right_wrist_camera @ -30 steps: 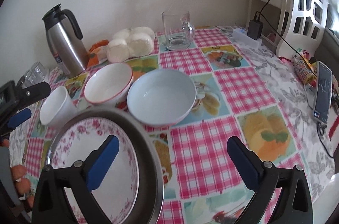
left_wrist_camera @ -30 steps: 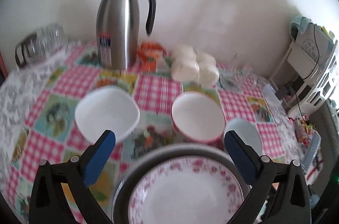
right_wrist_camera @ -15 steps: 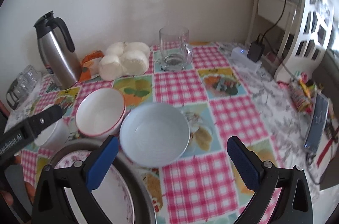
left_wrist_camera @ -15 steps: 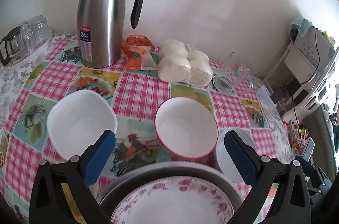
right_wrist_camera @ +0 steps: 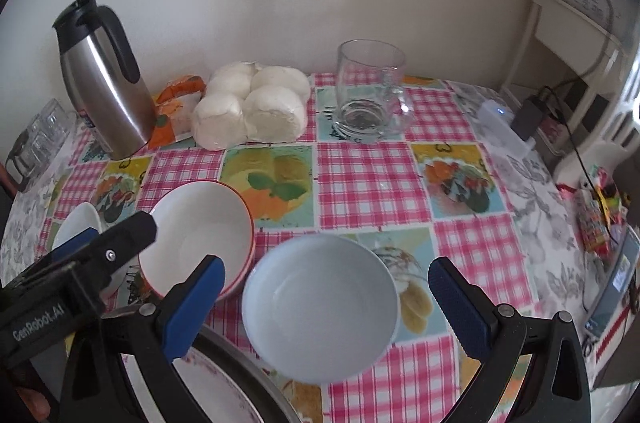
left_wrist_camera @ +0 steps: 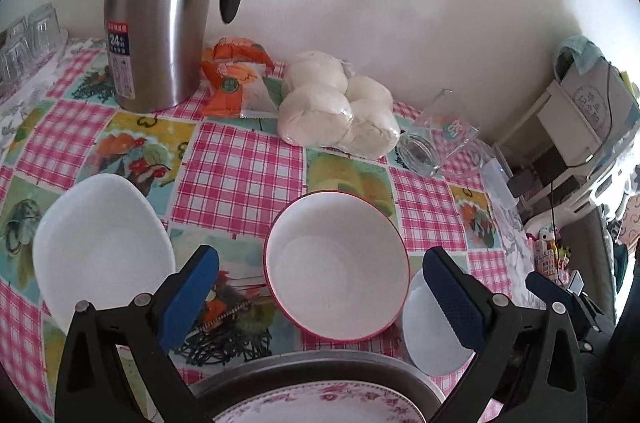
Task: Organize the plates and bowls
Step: 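Move the left gripper to the red-rimmed white bowl, then close the left gripper on the red-rimmed bowl's rim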
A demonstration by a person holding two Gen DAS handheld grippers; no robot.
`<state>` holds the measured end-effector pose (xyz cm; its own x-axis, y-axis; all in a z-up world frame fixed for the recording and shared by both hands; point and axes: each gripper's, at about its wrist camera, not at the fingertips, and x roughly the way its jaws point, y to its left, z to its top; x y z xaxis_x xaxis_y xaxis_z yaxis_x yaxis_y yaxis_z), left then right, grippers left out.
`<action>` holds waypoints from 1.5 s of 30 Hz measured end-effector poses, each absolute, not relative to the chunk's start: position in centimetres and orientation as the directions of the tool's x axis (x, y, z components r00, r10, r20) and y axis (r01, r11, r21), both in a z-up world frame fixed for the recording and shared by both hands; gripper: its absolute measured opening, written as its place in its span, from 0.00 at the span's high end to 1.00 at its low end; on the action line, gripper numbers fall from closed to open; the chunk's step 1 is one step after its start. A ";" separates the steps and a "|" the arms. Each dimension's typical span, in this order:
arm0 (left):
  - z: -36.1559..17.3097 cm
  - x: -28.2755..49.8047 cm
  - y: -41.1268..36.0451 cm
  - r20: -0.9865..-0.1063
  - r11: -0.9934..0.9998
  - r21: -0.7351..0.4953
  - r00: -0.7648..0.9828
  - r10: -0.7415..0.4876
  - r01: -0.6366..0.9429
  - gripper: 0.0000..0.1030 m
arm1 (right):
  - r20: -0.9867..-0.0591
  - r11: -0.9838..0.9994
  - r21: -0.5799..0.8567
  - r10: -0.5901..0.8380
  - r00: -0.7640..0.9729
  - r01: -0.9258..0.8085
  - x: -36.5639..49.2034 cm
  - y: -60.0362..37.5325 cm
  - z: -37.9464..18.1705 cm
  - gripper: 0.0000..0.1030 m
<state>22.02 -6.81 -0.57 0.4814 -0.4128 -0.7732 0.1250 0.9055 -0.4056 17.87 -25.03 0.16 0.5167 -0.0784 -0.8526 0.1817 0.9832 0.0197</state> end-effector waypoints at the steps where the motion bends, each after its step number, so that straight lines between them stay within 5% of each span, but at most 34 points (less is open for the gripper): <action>1: -0.9 22.3 -6.7 -0.775 0.902 -0.417 0.473 -0.419 0.116 0.03 | -0.853 0.985 0.012 -0.079 0.516 0.172 18.2 -24.8 -0.1 0.00; 3: -1.5 22.6 -6.6 -0.780 0.898 -0.428 0.458 -0.426 0.107 0.19 | -0.856 0.988 0.003 -0.078 0.511 0.156 18.8 -24.3 -0.6 0.00; 10: -3.8 23.4 -6.3 -0.819 0.902 -0.426 0.397 -0.415 0.064 0.41 | -0.866 0.995 -0.009 -0.059 0.496 0.102 20.7 -23.0 -2.1 0.16; 21: -5.8 24.4 -7.2 -0.853 0.917 -0.393 0.344 -0.393 0.074 0.70 | -0.887 0.997 -0.003 -0.036 0.460 0.073 22.9 -21.9 -4.4 0.63; 30: -7.2 25.0 -7.7 -0.870 0.921 -0.385 0.309 -0.385 0.063 0.76 | -0.896 1.000 -0.015 -0.017 0.443 0.008 24.1 -20.5 -6.0 0.82; 45: -8.6 25.1 -7.0 -0.876 0.911 -0.412 0.268 -0.401 0.017 0.85 | -0.895 1.000 0.001 -0.005 0.446 0.014 24.4 -19.8 -6.7 0.87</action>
